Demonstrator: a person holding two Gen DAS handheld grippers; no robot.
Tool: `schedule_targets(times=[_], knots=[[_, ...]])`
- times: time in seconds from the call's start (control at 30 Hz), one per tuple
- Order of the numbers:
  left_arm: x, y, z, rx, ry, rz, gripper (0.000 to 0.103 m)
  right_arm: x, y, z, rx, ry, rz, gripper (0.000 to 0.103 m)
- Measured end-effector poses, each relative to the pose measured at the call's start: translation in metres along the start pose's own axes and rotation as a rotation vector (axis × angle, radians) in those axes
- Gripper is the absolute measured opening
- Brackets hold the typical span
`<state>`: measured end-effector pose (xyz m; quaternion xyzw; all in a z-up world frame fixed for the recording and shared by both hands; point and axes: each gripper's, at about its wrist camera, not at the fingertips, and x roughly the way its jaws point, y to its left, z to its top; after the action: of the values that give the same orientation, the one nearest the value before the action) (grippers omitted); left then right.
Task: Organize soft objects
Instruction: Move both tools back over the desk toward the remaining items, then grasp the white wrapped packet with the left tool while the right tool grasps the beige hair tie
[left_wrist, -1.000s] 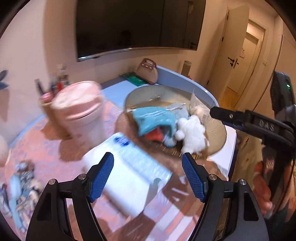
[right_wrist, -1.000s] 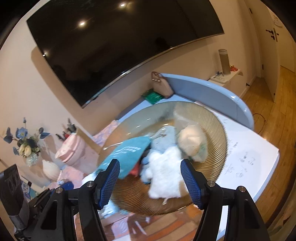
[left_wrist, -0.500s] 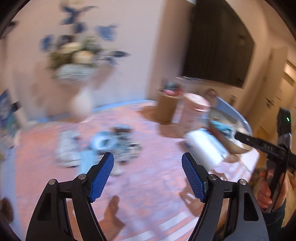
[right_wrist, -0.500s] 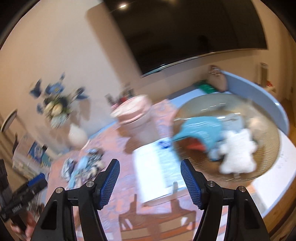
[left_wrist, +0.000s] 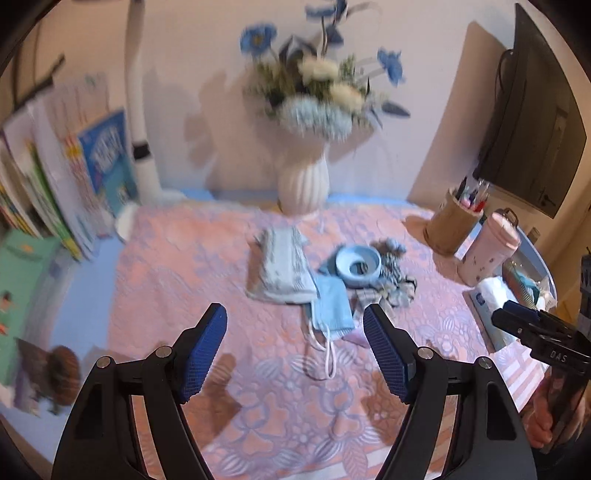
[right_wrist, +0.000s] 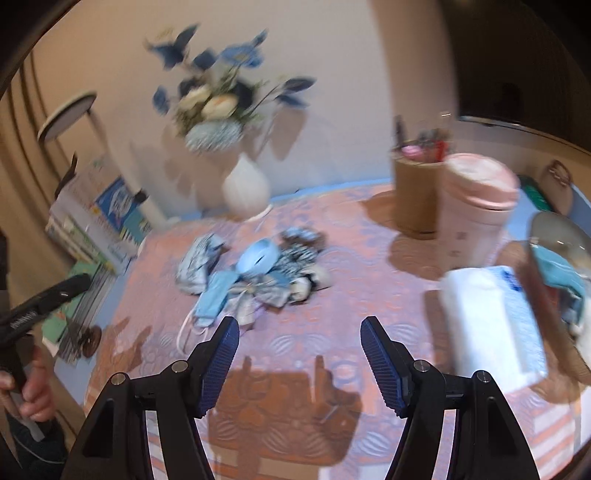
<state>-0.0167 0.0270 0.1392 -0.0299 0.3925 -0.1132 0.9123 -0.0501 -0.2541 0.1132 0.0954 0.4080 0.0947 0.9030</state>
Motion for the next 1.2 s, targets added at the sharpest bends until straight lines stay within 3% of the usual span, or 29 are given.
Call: schedule_targets(times=[0.2,0.4,0.63,0.83,0.93,1.0,1.13,1.17,1.2], knots=[[0.052,0.007,0.004,-0.070,0.065,-0.042,0.075,0.037,0.012,-0.001,-0.049,0.093,-0.020,0.067],[0.099,0.017,0.031,-0.128,0.103,-0.062,0.075,0.065,-0.020,0.016,0.075,0.148,0.002,0.067],[0.148,0.015,0.038,-0.128,0.053,0.006,0.075,0.108,-0.040,0.037,0.171,0.124,0.040,0.067],[0.164,0.018,0.032,-0.133,0.025,-0.018,0.073,0.144,-0.048,0.034,0.248,0.129,0.060,0.067],[0.171,0.018,0.028,-0.111,0.034,-0.012,0.063,0.154,-0.044,0.029,0.230,0.136,0.026,0.055],[0.171,0.018,0.026,-0.111,0.027,-0.021,0.062,0.153,-0.039,0.027,0.192,0.101,-0.001,0.045],[0.167,0.015,0.026,-0.094,0.000,-0.014,0.050,0.149,-0.035,0.023,0.152,0.063,-0.014,0.038],[0.165,0.015,0.025,-0.093,-0.011,-0.012,0.047,0.147,-0.035,0.022,0.149,0.054,-0.003,0.025],[0.163,0.014,0.025,-0.093,-0.020,-0.011,0.047,0.142,-0.034,0.022,0.138,0.039,-0.009,0.025]])
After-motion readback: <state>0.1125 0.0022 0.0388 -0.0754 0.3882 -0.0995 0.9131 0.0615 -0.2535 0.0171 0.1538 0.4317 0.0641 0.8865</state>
